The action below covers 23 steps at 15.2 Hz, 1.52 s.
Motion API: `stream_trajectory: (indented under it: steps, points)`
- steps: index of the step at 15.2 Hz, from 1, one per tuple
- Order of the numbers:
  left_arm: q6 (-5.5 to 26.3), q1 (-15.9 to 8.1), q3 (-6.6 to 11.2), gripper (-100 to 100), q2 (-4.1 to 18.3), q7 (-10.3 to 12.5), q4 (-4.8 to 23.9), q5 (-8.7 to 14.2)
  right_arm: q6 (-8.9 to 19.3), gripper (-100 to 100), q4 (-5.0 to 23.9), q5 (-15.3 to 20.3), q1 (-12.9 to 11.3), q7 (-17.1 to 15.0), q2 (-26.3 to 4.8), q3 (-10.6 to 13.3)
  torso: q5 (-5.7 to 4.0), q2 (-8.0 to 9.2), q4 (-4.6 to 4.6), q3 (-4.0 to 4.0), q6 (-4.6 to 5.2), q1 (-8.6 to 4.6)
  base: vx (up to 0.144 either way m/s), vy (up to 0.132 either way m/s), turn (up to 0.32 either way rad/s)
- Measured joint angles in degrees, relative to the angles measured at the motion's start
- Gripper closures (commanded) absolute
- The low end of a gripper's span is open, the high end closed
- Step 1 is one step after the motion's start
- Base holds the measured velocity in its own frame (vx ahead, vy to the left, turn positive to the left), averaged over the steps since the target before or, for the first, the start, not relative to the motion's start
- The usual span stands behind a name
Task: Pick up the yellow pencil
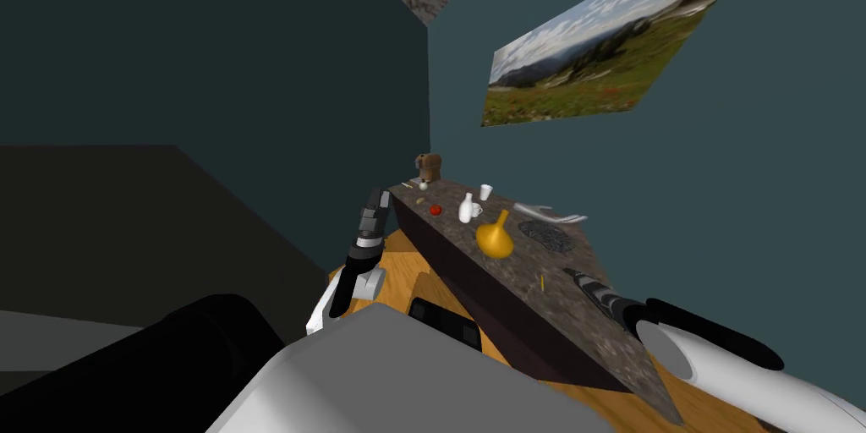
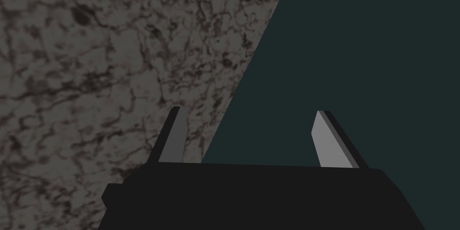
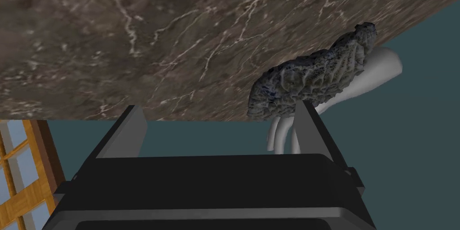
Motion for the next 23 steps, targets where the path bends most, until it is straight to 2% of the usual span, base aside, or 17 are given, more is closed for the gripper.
stream_trajectory:
  steps: [23]
  points:
    - [0.0,0.0,0.00,0,0.0,0.0,0.0,0.0,25.9,-100,7.4,-8.1,-3.0,13.0,-6.2,-5.9,0.00,0.00,0.00,0.00,0.02,0.00,0.007,0.001,0.135]
